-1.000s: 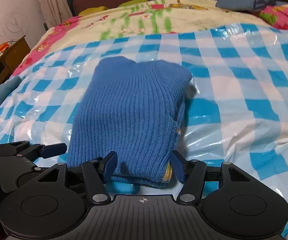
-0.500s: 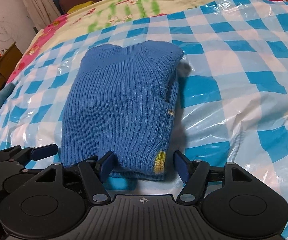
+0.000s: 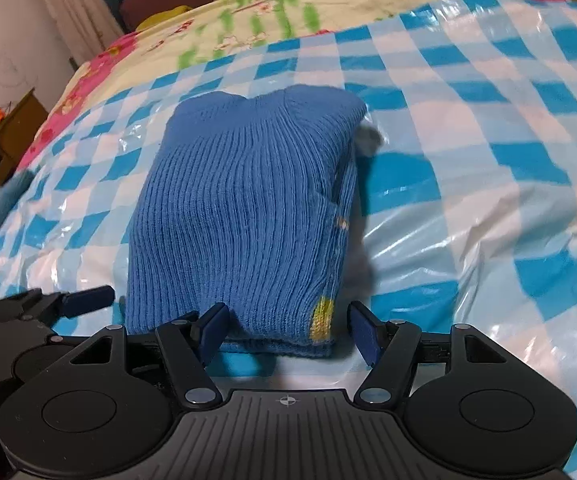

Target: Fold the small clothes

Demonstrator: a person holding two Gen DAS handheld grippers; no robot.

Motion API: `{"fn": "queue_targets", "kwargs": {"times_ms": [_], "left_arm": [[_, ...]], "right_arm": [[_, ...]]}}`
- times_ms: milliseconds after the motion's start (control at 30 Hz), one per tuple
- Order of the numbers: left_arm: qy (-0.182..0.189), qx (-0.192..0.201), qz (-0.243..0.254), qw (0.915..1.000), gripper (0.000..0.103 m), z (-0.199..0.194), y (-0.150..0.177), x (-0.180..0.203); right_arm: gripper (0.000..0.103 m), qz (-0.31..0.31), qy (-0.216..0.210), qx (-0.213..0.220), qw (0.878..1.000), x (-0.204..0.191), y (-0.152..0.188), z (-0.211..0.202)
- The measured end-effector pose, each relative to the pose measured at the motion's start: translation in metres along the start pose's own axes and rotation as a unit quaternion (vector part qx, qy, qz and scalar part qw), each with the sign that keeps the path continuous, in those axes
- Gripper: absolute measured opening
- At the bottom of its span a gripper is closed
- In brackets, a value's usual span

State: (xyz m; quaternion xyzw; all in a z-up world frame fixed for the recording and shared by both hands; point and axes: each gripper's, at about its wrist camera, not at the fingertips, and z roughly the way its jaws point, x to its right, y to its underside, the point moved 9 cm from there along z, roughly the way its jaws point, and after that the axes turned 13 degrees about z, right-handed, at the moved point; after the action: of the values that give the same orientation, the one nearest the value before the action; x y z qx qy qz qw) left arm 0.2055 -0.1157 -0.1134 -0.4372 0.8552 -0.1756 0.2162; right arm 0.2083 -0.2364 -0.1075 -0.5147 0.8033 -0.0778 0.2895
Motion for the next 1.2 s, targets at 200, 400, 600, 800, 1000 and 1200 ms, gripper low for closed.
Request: {"fn": "queue_targets", "kwargs": {"times_ms": [200, 400, 600, 800, 1000, 1200], "left_arm": [[0.008, 0.002, 0.008, 0.9999, 0.091, 0.001, 0.005, 0.001], [0.02, 0.002, 0.004, 0.9998, 0.092, 0.002, 0.006, 0.0], [0.032, 0.002, -0.015, 0.9994, 0.095, 0.006, 0.01, -0.003], [0.028, 0.002, -0.005, 0.9996, 0.096, 0.007, 0.008, -0.002], [0.026, -0.002, -0.006, 0.9996, 0.096, 0.007, 0.008, -0.002], [0.014, -0.01, -0.002, 0.9998, 0.096, 0.008, 0.006, 0.0]], "right_arm": [[0.066, -0.01, 0.006, -0.002, 1.0, 0.001, 0.005, 0.002], [0.067, -0.011, 0.011, -0.011, 1.0, -0.003, 0.006, 0.009], [0.069, -0.012, 0.013, -0.014, 1.0, -0.004, 0.007, 0.012], [0.07, -0.008, 0.008, -0.018, 1.0, -0.002, 0.007, 0.013], [0.07, -0.002, 0.006, -0.016, 1.0, -0.001, 0.007, 0.013], [0.071, 0.019, -0.01, -0.01, 1.0, 0.001, 0.008, 0.014]]}}
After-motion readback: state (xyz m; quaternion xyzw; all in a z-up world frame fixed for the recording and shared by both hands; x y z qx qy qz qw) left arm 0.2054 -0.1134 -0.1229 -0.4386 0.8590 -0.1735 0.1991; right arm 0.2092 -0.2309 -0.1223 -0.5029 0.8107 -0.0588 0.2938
